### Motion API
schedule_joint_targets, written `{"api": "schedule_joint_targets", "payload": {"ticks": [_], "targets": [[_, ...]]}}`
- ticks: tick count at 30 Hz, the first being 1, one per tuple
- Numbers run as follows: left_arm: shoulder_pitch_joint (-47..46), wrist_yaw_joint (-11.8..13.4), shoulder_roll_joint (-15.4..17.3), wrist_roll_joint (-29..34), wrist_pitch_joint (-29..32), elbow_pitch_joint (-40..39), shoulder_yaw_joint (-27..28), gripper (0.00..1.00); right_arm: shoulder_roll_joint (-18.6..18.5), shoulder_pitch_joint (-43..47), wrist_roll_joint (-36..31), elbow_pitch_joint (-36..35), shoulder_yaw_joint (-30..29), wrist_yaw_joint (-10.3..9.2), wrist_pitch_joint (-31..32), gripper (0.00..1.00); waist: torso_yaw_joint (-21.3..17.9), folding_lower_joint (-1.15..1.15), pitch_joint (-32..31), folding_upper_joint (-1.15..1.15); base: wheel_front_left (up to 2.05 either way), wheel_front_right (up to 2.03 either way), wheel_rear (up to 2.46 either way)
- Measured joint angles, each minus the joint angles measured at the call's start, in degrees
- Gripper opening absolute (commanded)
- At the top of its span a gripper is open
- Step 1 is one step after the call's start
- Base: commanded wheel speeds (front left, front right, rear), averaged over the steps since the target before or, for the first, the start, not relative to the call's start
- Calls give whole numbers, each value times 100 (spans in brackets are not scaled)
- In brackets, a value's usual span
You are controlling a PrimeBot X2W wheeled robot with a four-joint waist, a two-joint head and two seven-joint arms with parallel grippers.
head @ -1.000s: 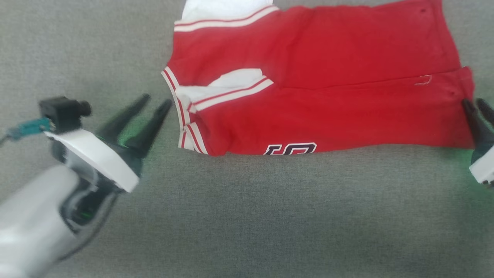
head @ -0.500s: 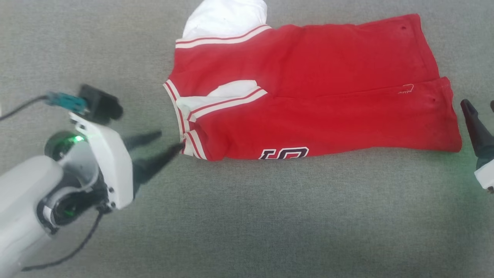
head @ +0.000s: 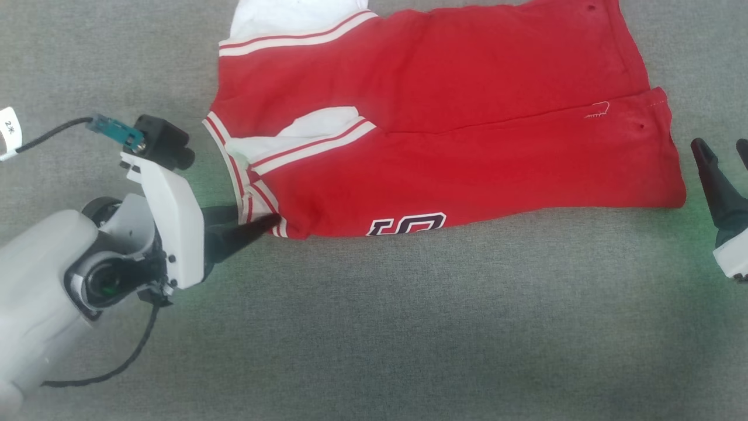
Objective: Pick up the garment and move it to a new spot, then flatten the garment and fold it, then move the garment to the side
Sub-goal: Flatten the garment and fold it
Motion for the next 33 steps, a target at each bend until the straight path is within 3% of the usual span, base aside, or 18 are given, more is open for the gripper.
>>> {"api": "schedule_joint_targets", "payload": {"ticks": [1,2,8,13,19,20,21,22,27,33], "targets": [[-21,-38,-4,-11,34,44,-1,34,-20,-7,-3,0,20,0,43,100,-12,0,17,0,0,0,0],[-21,-38,-4,-11,34,44,-1,0,-20,-7,-3,0,20,0,43,100,-12,0,17,0,0,0,0],[-47,-202,-113,-85,24,175,18,0,-448,-71,-152,-120,383,0,684,100,14,0,55,0,0,0,0],[-70,-280,-237,-2,-105,156,14,0,-873,-242,-27,-194,822,0,1872,100,130,0,103,0,0,0,0],[-108,-339,-424,83,-252,144,4,0,-1120,-524,119,-182,1024,-1,3041,100,303,0,196,0,0,0,0],[-113,-354,-455,102,-297,164,3,0,-1169,-531,116,-194,1048,-1,3144,49,335,0,206,0,0,0,0],[-114,-357,-490,135,-332,182,1,0,-1205,-538,116,-204,1050,-1,3211,35,367,0,210,0,0,0,0],[-114,-365,-525,171,-379,207,-2,0,-1206,-538,119,-214,1038,-1,3238,0,392,0,207,0,0,0,0],[91,-386,-554,223,-822,247,20,0,-1121,-220,160,-322,834,1,3230,0,451,0,-22,0,0,0,0],[632,-402,-197,189,-1222,-181,37,0,-1100,622,183,-742,431,1,3301,0,448,0,-396,0,0,0,0]]}}
